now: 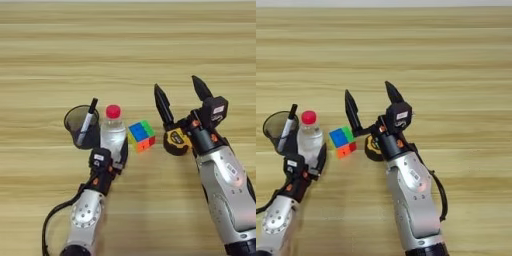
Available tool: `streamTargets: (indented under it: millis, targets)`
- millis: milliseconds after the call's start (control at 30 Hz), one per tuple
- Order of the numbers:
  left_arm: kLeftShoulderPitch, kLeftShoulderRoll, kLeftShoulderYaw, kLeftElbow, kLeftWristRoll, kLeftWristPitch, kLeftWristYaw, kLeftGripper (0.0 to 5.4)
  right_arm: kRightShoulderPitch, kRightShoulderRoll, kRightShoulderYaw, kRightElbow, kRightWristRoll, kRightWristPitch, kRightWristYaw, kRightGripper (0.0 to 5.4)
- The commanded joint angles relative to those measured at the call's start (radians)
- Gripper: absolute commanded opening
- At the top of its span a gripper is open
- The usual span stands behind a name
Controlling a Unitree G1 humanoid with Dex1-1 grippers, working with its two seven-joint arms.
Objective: Move the objects on the table
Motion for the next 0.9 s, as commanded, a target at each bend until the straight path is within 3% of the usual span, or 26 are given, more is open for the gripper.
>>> streamTargets:
  millis: [33, 433, 800, 900]
  targets:
    - [-0.042, -0.009, 0.015, 0.059, -0.004, -0.039, -0.002, 3.13, -0.008, 0.007, -0.006, 0.007, -0.003, -0.010, -0.006, 5.40]
    - [-0.096, 0.000, 0.059, 0.225, -0.003, -0.058, 0.001, 3.13, -0.010, 0.007, -0.010, 0.012, -0.002, -0.010, -0.005, 5.40]
    - [-0.113, 0.000, 0.072, 0.265, 0.007, -0.068, 0.005, 3.13, -0.013, 0.007, -0.015, 0.020, -0.003, -0.015, -0.003, 5.40]
    - [-0.115, 0.001, 0.072, 0.269, 0.012, -0.068, 0.008, 3.52, -0.015, 0.007, -0.015, 0.023, -0.004, -0.016, -0.002, 5.40]
